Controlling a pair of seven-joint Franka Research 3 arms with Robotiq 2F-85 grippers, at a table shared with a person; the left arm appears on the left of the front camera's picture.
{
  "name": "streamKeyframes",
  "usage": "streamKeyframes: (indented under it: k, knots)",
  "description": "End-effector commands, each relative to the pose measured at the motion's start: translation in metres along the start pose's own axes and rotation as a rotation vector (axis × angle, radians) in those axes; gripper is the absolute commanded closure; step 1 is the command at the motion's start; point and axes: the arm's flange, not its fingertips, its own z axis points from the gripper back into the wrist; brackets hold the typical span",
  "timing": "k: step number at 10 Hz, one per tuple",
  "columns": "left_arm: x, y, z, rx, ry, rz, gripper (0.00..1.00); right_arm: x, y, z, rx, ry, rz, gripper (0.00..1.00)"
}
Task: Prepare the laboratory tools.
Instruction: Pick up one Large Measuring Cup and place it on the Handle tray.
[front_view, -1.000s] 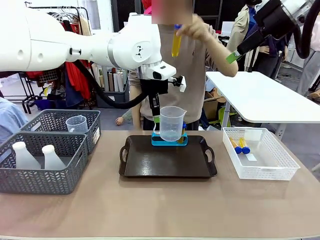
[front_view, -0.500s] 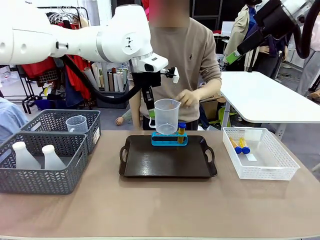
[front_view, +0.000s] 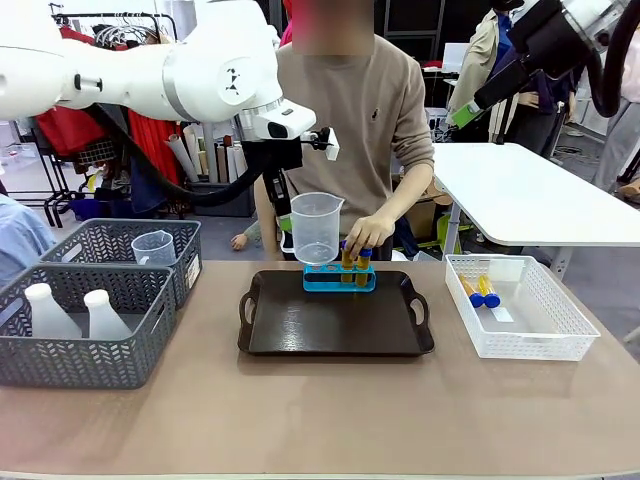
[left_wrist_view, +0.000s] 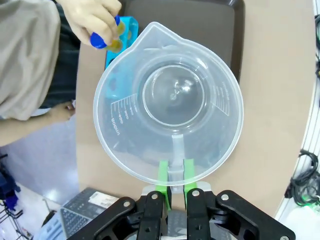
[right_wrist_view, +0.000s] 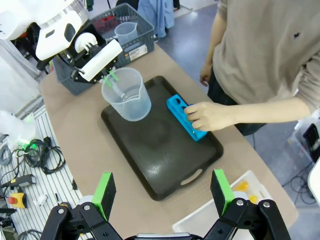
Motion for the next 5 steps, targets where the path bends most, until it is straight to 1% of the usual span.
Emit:
streamKeyframes:
  k: [1, 2, 5]
  knots:
    - [-0.0090, -0.0079, -0.0036, 0.003, -0.030, 0.026, 1.00, 0.0004, 0.0003, 0.0017, 0.008, -0.002, 0.003, 0.00]
    - [0.0000, 0.0000, 0.0000, 0.000, 0.000, 0.000, 1.00, 0.0004, 0.0003, 0.0017, 0.008, -0.002, 0.003, 0.00]
    - [0.0000, 0.0000, 0.0000, 0.000, 0.000, 0.000, 1.00, 0.0004, 0.0003, 0.0017, 0.008, -0.002, 0.003, 0.00]
